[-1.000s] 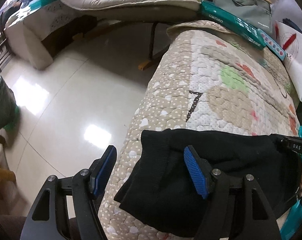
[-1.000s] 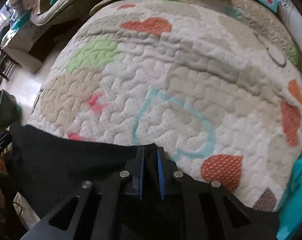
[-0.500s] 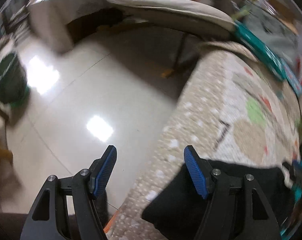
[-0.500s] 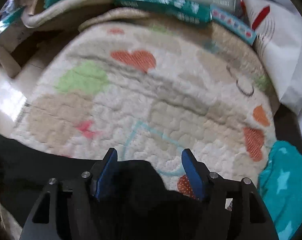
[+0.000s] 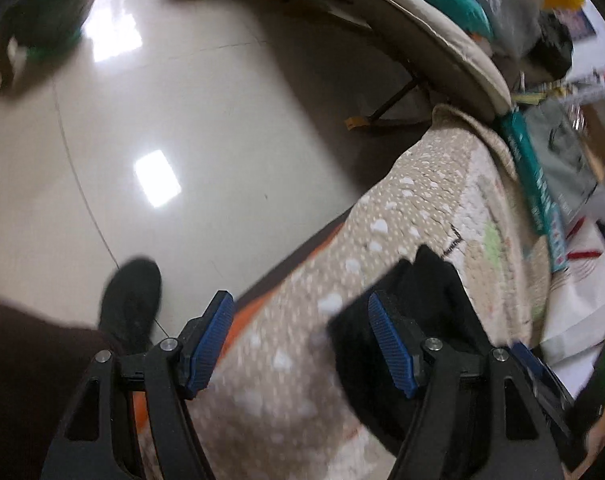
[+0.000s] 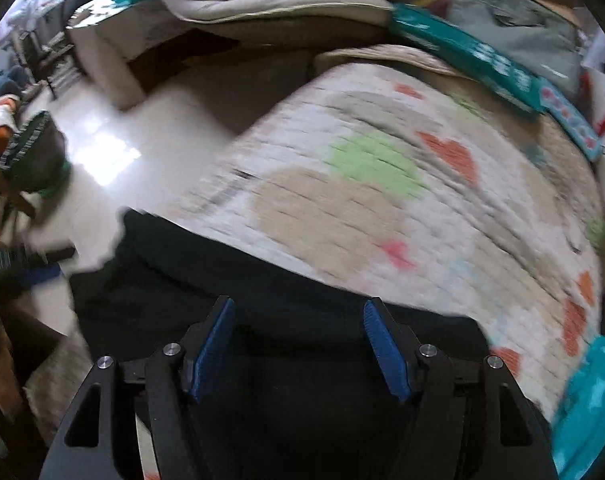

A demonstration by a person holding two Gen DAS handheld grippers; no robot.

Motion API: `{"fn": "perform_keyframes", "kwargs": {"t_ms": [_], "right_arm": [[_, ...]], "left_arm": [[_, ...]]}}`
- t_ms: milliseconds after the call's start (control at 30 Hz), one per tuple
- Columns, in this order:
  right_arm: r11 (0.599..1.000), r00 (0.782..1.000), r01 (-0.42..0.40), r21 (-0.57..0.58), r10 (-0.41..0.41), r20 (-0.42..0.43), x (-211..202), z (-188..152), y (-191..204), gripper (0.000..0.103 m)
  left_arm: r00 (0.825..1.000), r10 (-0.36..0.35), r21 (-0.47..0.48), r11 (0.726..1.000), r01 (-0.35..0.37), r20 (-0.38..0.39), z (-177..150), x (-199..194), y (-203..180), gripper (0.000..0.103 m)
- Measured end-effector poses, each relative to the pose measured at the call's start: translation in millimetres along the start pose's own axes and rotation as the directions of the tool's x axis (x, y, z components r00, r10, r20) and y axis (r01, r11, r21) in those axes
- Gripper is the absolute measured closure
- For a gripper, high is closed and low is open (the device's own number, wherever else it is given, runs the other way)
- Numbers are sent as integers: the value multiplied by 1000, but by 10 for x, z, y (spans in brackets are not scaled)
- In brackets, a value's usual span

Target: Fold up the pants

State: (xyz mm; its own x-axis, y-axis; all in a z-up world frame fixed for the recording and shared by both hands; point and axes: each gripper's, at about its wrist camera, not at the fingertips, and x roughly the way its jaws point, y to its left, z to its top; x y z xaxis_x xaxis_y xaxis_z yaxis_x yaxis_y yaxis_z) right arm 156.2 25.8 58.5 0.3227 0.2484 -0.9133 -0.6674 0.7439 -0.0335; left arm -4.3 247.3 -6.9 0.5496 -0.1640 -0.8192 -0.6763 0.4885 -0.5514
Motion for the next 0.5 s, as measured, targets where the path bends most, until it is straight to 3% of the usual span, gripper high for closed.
{"fn": "perform_keyframes", "kwargs": {"t_ms": [67,200,500], "right_arm": [[996,996,-87,1,87,-27,115,158,134,31],[988,986,-152,9,153,-68,301,387,307,31],[980,976,-178,-84,165,-145,493,514,560,31]], "left_arm": [[1000,-19,-2,1000,19,-23,-104,50,23,33],[997,-60,41,997,62,-45,-169,112,-56,33],[996,-80,108,991,84,-44,-237,133,-207,33]]}}
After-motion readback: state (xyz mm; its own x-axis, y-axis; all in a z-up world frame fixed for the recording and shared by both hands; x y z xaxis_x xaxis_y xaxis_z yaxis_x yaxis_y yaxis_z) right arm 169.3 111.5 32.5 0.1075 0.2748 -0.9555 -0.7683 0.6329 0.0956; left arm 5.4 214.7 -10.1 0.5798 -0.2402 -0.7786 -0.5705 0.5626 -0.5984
